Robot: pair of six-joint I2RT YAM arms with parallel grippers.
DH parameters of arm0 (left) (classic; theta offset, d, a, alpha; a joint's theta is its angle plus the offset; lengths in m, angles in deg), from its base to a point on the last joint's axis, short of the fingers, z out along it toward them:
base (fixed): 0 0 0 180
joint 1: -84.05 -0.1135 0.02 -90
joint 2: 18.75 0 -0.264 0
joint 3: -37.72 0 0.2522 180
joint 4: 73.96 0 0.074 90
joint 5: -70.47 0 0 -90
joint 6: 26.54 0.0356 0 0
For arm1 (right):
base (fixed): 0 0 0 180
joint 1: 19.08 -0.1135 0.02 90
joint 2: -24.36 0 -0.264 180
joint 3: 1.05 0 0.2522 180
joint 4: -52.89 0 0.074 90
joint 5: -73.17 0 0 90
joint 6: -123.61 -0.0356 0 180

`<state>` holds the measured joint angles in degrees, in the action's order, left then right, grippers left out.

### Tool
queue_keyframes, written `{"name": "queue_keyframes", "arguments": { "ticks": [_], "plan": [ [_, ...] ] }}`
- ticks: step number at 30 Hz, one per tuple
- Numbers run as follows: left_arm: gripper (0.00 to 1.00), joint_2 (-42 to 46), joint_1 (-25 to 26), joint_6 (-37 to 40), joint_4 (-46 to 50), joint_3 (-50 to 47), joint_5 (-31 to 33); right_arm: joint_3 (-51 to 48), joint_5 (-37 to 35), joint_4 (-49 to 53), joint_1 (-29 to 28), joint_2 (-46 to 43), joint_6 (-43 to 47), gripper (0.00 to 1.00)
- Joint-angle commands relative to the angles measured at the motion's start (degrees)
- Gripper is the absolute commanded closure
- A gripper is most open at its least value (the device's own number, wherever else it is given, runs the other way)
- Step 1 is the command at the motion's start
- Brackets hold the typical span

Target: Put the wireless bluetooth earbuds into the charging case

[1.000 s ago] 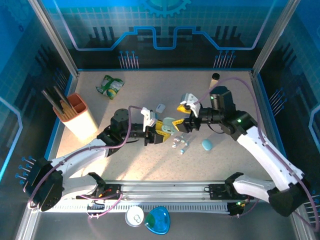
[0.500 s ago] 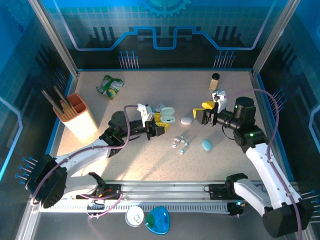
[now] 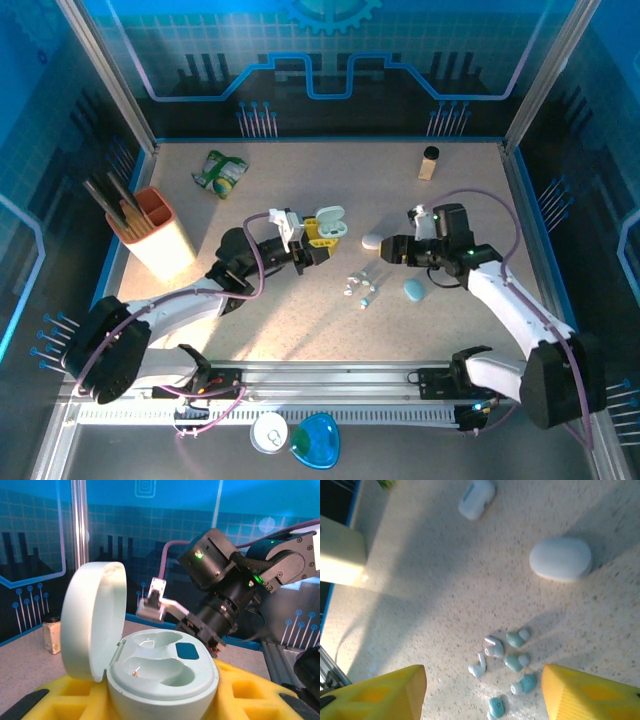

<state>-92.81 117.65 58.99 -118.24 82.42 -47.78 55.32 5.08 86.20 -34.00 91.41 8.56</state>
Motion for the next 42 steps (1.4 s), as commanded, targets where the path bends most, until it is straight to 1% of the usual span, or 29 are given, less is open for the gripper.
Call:
{"name": "queue_keyframes", "arguments": {
  "ticks": [1,4,6,8,11,13,14,16,20,22,30,34,42],
  "plan": [
    [0.64,-1.2,-1.2,-0.7,-6.4,-1.3,-0.2,0.1,-2.6,0.2,-3.1,3.5,-2.0,0.37],
    [0.64,-1.8,-1.5,-1.0,-7.3,-1.6,-0.6,0.8,-2.2,-1.5,-5.3,7.9,-1.2,0.37],
    [0.64,-2.0,-1.5,-1.0,-7.5,-1.8,-0.8,2.5,-2.2,-0.8,-6.0,11.3,0.3,0.38],
    [0.64,-2.0,-1.5,-0.9,-7.8,-2.1,-0.9,5.0,-3.3,1.5,-7.0,15.0,2.7,0.42],
    [0.64,-1.4,-1.7,-0.8,-7.5,-2.6,-0.9,10.9,-10.2,9.1,-9.7,19.9,7.8,0.49],
    [0.64,-0.8,-1.9,-0.4,-6.8,-3.0,-0.8,14.7,-17.4,14.3,-12.3,23.2,11.7,0.55],
    [0.64,-0.5,-1.8,-0.2,-6.4,-3.1,-0.6,16.2,-20.0,16.2,-13.4,24.5,13.2,0.56],
    [0.64,-0.2,-1.9,0.3,-5.9,-3.2,-0.5,19.2,-24.1,19.5,-15.4,27.4,16.1,0.56],
    [0.64,0.2,-2.2,0.7,-5.4,-3.3,-0.8,23.5,-27.6,23.3,-17.7,32.0,18.9,0.53],
    [0.64,0.4,-2.2,0.9,-5.3,-3.3,-1.0,25.8,-29.4,25.1,-18.6,34.3,19.3,0.53],
    [0.64,0.1,-3.0,1.2,-5.3,-2.9,-1.9,29.8,-29.3,26.0,-20.0,39.8,18.7,0.53],
    [0.64,-0.5,-3.1,1.0,-5.6,-2.4,-2.4,29.8,-27.8,24.8,-20.0,40.4,19.8,0.52],
    [0.63,-0.8,-3.3,1.1,-5.6,-2.5,-2.6,30.3,-29.2,24.4,-19.2,41.8,20.7,0.5]
  ]
}}
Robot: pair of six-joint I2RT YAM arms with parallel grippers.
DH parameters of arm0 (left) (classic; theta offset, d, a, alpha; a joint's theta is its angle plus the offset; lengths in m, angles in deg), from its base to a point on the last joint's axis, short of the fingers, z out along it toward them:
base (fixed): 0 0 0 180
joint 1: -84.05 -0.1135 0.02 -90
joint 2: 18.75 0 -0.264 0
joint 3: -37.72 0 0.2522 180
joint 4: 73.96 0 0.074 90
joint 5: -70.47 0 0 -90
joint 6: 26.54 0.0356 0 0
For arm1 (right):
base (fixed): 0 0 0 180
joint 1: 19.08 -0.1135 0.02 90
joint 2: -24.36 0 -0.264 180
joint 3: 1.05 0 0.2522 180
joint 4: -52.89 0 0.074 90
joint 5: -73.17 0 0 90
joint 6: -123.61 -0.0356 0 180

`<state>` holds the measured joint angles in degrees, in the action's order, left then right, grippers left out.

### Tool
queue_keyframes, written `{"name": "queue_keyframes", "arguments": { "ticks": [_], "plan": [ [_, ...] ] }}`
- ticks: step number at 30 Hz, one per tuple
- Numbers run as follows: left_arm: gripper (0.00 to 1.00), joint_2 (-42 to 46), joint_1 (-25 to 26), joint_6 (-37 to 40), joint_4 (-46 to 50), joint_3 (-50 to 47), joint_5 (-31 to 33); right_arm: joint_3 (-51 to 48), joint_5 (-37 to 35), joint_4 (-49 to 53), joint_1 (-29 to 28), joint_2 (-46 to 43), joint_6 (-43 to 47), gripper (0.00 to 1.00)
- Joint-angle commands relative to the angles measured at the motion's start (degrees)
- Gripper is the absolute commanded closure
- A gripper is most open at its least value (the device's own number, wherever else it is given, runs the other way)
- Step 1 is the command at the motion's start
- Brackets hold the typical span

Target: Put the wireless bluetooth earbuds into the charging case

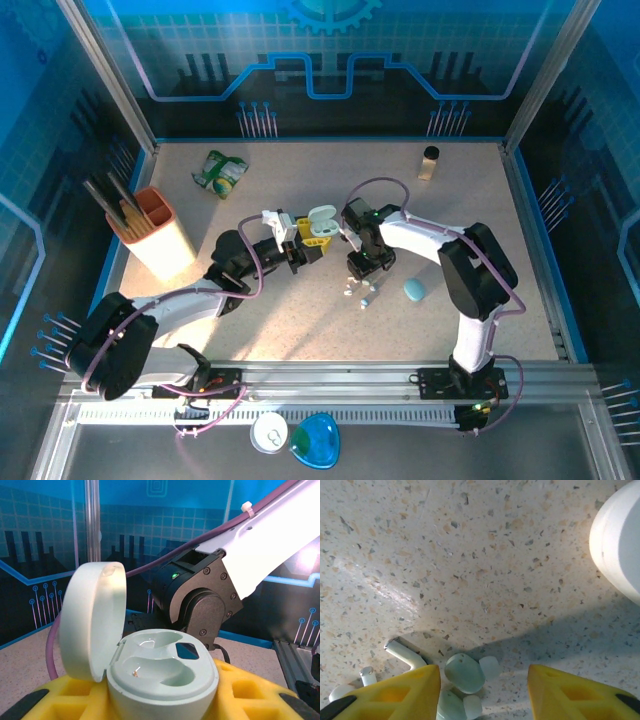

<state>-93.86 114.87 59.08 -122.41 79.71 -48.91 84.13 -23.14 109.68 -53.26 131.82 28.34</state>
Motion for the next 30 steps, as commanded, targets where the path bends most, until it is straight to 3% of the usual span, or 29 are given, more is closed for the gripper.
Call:
{"name": "queue_keyframes", "arguments": {
  "ticks": [1,15,24,30],
  "plan": [
    [0.63,0.1,-0.6,1.0,-1.4,0.2,-1.5,1.6,-1.4,1.0,0.1,1.3,0.8,0.5],
    [0.63,0.2,-1.3,0.6,-1.8,-0.2,-1.4,1.4,-3.9,0.3,1.2,-1.4,-3.2,0.53],
    [0.64,0.5,-12.5,-4.2,-10.1,-3.6,1.3,-0.3,-11.7,-0.1,-0.3,-3.2,-5.9,0.51],
    [0.64,1.8,-13.5,-2.5,-8.4,-4.1,1.0,-0.6,-9.4,-1.4,-2.0,-4.4,-4.8,0.51]
  ]
}}
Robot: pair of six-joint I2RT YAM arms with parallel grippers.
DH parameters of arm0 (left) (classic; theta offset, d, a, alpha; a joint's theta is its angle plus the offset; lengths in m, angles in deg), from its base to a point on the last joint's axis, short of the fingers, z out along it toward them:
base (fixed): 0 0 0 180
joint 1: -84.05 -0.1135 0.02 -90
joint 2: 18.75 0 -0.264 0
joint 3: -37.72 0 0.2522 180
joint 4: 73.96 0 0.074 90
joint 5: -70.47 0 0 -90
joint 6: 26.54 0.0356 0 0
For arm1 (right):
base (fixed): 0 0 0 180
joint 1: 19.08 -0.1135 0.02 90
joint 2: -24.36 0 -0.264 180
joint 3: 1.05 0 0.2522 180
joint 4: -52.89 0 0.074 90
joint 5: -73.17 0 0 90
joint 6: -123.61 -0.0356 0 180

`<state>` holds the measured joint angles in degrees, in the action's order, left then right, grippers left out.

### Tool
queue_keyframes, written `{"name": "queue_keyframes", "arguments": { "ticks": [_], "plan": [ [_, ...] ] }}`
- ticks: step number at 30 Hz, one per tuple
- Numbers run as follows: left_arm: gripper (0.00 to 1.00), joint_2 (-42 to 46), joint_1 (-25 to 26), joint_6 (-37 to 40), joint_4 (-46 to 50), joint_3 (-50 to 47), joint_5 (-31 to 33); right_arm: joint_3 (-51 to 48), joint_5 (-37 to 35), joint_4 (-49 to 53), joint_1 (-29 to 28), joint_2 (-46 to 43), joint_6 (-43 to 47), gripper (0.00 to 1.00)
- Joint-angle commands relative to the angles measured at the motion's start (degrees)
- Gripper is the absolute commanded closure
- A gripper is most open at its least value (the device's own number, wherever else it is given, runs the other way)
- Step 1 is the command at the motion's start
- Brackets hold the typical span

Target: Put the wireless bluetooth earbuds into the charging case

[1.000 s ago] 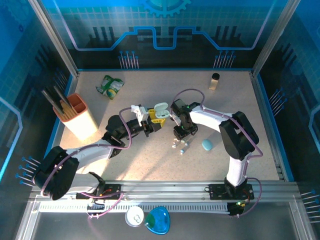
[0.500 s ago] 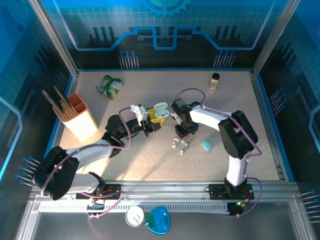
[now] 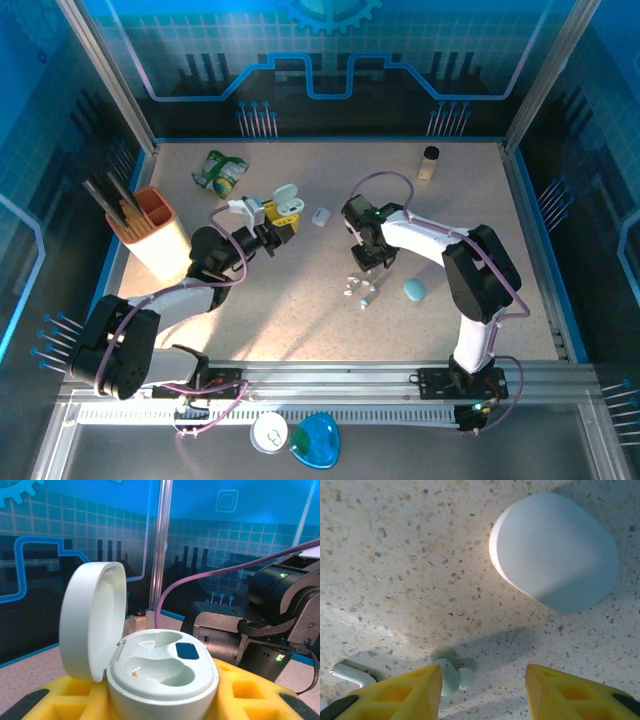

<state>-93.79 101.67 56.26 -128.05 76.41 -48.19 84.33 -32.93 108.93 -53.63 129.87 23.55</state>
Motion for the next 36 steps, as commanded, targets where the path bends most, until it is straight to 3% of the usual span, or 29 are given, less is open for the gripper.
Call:
{"name": "queue_keyframes", "arguments": {
  "ticks": [1,9,15,36],
  "plan": [
    [0.63,2.0,-0.4,0.6,-2.7,-1.0,0.7,-0.8,0.6,-1.0,-2.4,-2.5,1.0,0.5],
    [0.63,5.7,-2.9,0.4,-2.5,-3.6,5.2,-0.1,-8.8,2.3,-7.9,0.6,6.8,0.58],
    [0.63,6.7,-3.3,0.5,-1.4,-3.7,5.0,2.2,-15.1,4.8,-9.9,4.2,7.2,0.66],
    [0.63,6.2,-3.3,0.0,-1.1,-3.6,2.8,3.8,-16.7,5.3,-10.2,7.9,5.9,0.76]
  ]
}}
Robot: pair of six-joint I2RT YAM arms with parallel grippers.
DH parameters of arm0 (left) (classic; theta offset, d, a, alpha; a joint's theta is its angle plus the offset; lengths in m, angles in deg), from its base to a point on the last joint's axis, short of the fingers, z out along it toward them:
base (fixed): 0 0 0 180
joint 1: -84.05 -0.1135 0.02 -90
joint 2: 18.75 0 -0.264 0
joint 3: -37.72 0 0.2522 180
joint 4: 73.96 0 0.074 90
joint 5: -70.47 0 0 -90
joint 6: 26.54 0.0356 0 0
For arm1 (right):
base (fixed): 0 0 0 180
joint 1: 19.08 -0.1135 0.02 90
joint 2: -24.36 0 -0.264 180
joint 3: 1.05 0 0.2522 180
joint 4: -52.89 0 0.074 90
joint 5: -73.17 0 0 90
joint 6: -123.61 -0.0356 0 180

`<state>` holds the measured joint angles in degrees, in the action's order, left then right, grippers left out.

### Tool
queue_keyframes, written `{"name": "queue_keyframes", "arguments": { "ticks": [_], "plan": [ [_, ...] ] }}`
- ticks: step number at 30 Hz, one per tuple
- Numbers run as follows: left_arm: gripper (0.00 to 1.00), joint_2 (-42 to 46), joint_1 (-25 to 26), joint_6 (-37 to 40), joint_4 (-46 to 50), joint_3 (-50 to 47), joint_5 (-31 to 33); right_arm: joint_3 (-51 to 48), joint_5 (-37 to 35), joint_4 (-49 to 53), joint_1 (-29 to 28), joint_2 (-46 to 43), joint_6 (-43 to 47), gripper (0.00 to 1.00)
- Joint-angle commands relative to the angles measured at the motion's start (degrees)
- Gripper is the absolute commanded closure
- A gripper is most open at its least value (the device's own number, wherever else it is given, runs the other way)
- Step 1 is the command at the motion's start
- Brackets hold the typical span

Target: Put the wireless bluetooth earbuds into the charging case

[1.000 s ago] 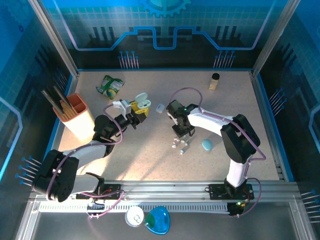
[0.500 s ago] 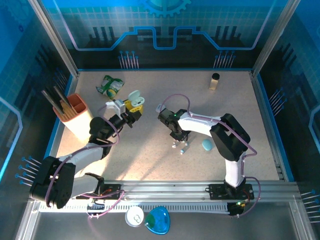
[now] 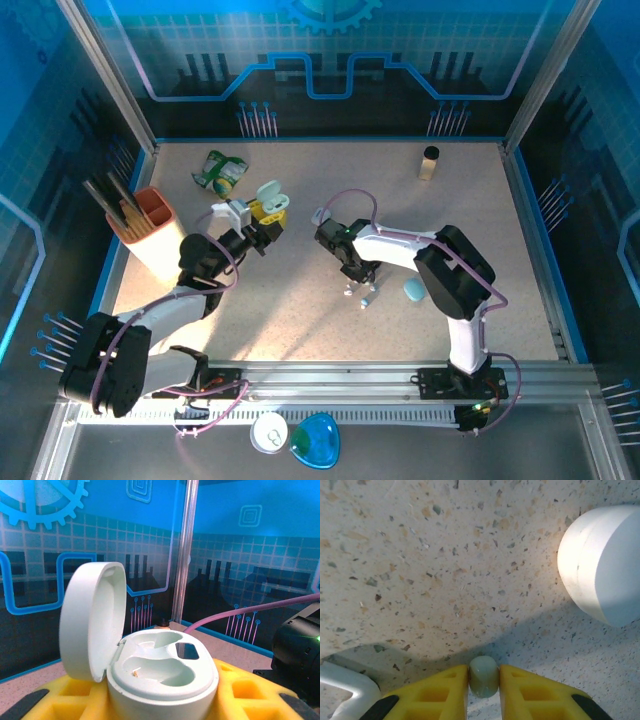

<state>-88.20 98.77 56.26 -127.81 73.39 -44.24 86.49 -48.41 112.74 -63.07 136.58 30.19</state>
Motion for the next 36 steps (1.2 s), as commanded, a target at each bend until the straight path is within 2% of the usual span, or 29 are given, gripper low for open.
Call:
{"name": "queue_keyframes", "arguments": {
  "ticks": [1,9,13,22,29,36],
  "plan": [
    [0.63,0.5,-0.4,-0.1,-1.3,-0.5,-1.3,1.6,-1.3,1.5,-0.7,1.3,-0.7,0.76],
    [0.63,0.0,-0.4,0.0,-1.2,-0.1,-2.1,2.1,-0.6,1.2,-0.2,0.8,-1.0,0.81],
    [0.63,-0.6,-0.4,0.5,-0.9,0.2,-3.2,0.1,4.9,-1.2,2.3,-3.5,-2.3,0.81],
    [0.63,-2.8,2.1,3.2,0.3,1.5,-6.7,-8.7,28.4,-9.2,14.1,-17.4,-8.3,0.8],
    [0.63,-5.0,6.2,7.2,3.5,3.2,-8.0,-16.1,52.5,-15.7,25.2,-26.5,-13.9,0.81],
    [0.63,-8.4,9.3,9.0,4.9,5.7,-9.3,-20.3,67.4,-18.8,31.7,-31.0,-17.2,0.8]
  ]
}}
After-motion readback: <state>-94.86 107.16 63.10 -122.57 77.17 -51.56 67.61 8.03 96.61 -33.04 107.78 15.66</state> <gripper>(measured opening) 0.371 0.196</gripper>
